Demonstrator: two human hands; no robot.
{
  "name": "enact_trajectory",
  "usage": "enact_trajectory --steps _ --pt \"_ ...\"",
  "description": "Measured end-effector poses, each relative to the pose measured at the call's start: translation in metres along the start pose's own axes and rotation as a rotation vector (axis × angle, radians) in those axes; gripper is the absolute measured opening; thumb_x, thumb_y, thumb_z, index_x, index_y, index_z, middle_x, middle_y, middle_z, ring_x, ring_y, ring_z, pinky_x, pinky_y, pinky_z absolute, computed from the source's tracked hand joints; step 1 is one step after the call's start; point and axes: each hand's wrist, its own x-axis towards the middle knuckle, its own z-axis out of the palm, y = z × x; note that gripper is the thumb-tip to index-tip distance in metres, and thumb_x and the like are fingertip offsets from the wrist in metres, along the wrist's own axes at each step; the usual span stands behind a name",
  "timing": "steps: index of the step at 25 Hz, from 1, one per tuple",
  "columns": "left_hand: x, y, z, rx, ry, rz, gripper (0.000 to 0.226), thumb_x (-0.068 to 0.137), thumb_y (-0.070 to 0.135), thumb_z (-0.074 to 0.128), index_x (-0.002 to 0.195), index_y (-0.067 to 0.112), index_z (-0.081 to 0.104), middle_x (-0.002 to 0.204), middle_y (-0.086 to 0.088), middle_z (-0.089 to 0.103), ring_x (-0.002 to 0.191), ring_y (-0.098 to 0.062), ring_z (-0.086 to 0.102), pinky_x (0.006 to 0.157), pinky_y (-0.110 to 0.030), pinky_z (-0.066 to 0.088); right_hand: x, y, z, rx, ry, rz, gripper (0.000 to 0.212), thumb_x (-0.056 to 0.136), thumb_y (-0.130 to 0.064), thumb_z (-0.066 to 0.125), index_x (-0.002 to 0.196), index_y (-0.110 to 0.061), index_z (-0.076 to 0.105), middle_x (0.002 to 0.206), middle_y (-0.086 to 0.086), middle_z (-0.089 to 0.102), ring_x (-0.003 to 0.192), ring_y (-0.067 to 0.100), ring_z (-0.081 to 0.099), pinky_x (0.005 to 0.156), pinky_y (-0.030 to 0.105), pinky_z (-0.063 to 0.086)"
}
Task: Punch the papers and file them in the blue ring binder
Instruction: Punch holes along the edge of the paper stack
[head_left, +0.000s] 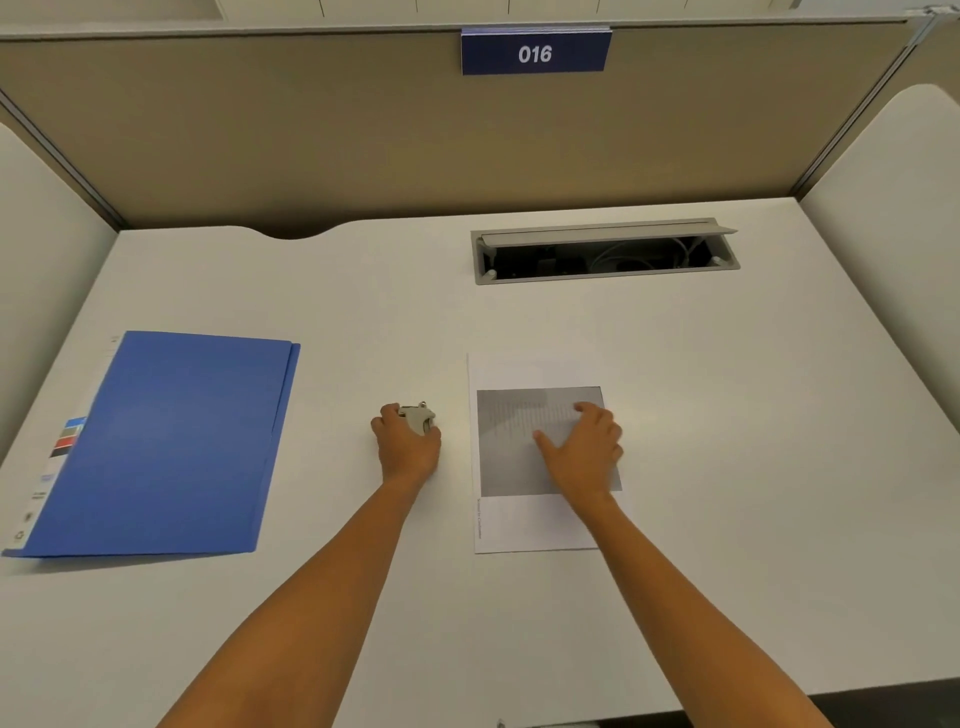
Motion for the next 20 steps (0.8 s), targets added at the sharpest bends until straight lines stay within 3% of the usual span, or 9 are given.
enact_trajectory --steps 6,11,16,20 --pt "-0.002 -0.006 0.014 0.169 0.126 0.033 0.071 0.088 0.016 0.065 0.146 -0.001 0.028 0.130 -0.019 0.034 0.120 -0.033 0.040 0.100 -0.039 0.043 0.016 0.021 -0.019 -0.176 -0.152 0.295 0.124 0.048 -0.068 0.080 0.139 -0.008 0.021 0.138 0.012 0.030 0.130 0.031 0.032 0.102 0.046 0.035" --pt "0.004 -0.007 0.019 0.259 0.203 -0.058 0.075 0.086 0.030 0.067 0.144 -0.004 0.031 0.130 -0.021 0.038 0.122 -0.035 0.036 0.100 -0.041 0.040 0.017 0.009 -0.018 -0.246 -0.220 0.315 0.119 0.047 -0.066 0.082 0.134 -0.007 0.025 0.137 0.014 0.033 0.128 0.031 0.038 0.103 0.044 0.037" --pt "0.007 -0.007 0.020 0.336 0.220 -0.106 0.066 0.083 0.038 0.069 0.130 -0.002 0.044 0.128 -0.020 0.041 0.120 -0.034 0.038 0.096 -0.042 0.042 0.018 0.000 -0.015 -0.340 -0.283 0.354 0.124 0.047 -0.068 0.080 0.139 -0.007 0.022 0.143 0.016 0.034 0.135 0.033 0.034 0.107 0.050 0.031" --pt "-0.002 0.002 0.019 0.348 0.261 -0.127 0.072 0.077 0.038 0.075 0.130 0.004 0.040 0.130 -0.018 0.039 0.120 -0.033 0.038 0.095 -0.042 0.038 0.024 0.000 -0.019 -0.341 -0.273 0.396 0.116 0.047 -0.066 0.082 0.134 -0.008 0.031 0.137 0.012 0.041 0.130 0.031 0.038 0.104 0.048 0.035"
